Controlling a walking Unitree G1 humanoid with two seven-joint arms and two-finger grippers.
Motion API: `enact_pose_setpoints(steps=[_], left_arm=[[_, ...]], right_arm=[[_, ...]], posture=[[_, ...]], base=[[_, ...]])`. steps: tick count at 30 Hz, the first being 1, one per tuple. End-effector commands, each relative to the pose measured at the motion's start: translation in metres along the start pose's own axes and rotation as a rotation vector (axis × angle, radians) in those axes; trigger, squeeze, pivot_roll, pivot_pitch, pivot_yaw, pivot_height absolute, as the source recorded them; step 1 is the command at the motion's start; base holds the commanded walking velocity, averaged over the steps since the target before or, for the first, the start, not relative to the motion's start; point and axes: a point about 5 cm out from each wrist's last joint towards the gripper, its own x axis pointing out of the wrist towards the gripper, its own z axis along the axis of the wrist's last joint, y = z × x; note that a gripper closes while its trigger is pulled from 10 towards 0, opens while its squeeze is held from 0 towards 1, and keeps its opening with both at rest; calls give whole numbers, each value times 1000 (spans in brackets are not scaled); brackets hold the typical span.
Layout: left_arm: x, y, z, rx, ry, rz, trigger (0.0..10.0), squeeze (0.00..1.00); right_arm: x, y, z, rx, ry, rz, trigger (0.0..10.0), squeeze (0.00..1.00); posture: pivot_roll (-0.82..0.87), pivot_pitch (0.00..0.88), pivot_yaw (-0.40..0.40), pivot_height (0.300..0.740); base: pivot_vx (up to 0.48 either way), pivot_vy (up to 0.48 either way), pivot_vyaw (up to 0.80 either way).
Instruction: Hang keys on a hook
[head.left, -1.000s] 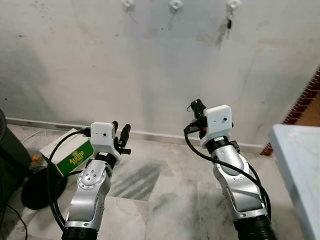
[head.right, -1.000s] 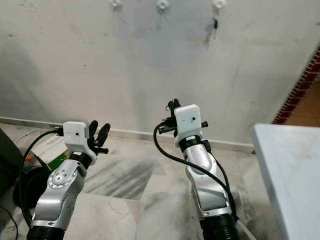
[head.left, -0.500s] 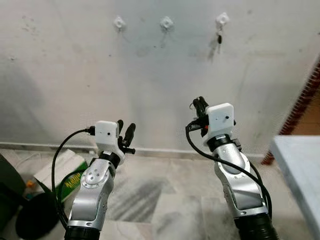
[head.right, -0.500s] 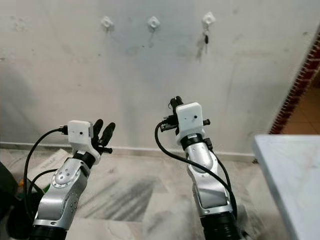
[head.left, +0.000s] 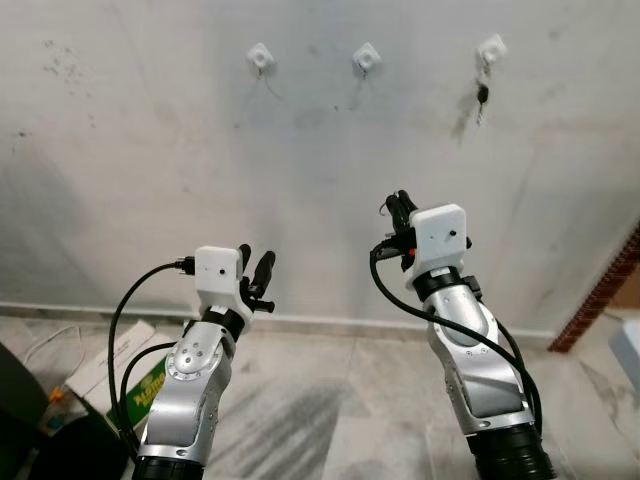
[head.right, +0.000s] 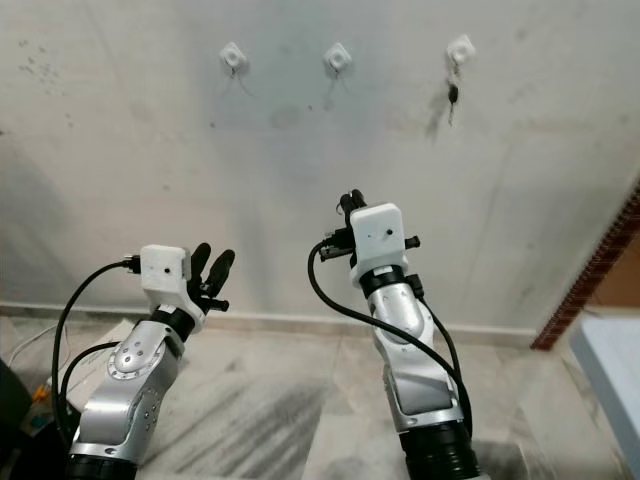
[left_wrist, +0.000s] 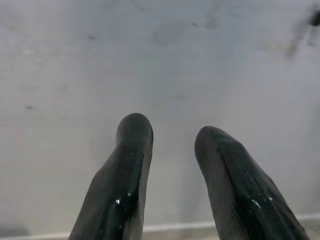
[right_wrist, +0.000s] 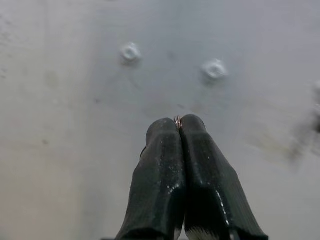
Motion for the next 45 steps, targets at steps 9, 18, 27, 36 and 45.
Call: enact_pose_setpoints(steps=[9, 18, 27, 36, 45], left_arm=[[0, 8, 2, 18, -1, 34, 10000, 0], [0, 6, 0, 14, 3, 33, 10000, 0], [0, 6, 0, 19, 7, 32, 10000, 0], [-3, 5, -2, 11, 9, 35, 10000, 0], [-3, -1, -1, 43, 0, 2, 10000, 0]], right_arm=[[4, 9, 8, -7, -33, 39, 10000, 0], [5, 11, 9, -8, -33, 54, 10000, 0], [6, 13, 9, -4, -34, 59, 10000, 0], [5, 12, 9, -6, -32, 61, 10000, 0], [5, 15, 10, -8, -37, 72, 10000, 0]], posture=[[-19, 10, 49, 740], [-21, 15, 48, 740], [-19, 21, 48, 740], [-20, 25, 45, 740], [-21, 26, 42, 740]], base=[[479, 0, 0], [465, 0, 0], [471, 0, 0], [263, 0, 0], [0, 0, 0]])
